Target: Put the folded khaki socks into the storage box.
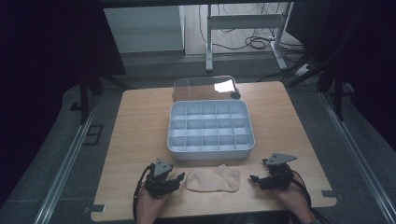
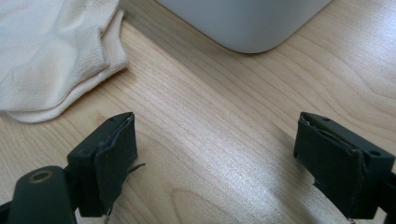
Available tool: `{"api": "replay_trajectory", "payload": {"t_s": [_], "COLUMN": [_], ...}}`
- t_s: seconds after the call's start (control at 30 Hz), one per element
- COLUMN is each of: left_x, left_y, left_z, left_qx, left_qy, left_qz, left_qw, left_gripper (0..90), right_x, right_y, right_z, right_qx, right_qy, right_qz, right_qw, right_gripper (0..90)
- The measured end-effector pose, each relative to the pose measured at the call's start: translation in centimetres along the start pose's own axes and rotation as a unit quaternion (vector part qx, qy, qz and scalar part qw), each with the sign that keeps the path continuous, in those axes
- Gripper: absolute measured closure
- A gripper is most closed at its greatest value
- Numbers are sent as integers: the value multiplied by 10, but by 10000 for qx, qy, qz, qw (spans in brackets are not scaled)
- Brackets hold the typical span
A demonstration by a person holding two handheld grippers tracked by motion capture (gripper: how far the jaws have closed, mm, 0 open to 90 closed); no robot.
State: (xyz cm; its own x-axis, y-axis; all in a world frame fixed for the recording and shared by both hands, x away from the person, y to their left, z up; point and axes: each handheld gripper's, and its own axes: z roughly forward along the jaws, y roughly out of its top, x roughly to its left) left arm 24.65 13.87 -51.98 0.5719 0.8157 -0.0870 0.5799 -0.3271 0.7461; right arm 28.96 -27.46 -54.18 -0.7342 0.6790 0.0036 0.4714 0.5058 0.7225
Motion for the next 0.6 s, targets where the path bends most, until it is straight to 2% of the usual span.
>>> {"api": "replay_trajectory", "payload": {"t_s": [0.2,0.3,0.4,0.53,0.6], "left_x": [-8,-12,-13,-16,-16], "left_y": [11,13,12,8,6], "left_z": [15,23,29,36,38], "left_qx": [-17,16,93,308,286], "left_qy": [-187,-213,-221,-98,-98], "left_qz": [-35,-19,-29,121,138], "left_qw": [9998,9998,9997,9994,9994], "left_gripper": [499,510,523,527,530], "right_x": [0,0,0,0,0], "right_y": [0,0,0,0,0], "right_z": [0,0,0,0,0], "right_qx": [0,4,7,-1,-2], "right_qy": [-1,0,0,-1,-1], "right_qz": [1,8,14,3,2], "right_qw": [10000,10000,10000,10000,10000], "right_gripper": [131,131,131,131,131]}}
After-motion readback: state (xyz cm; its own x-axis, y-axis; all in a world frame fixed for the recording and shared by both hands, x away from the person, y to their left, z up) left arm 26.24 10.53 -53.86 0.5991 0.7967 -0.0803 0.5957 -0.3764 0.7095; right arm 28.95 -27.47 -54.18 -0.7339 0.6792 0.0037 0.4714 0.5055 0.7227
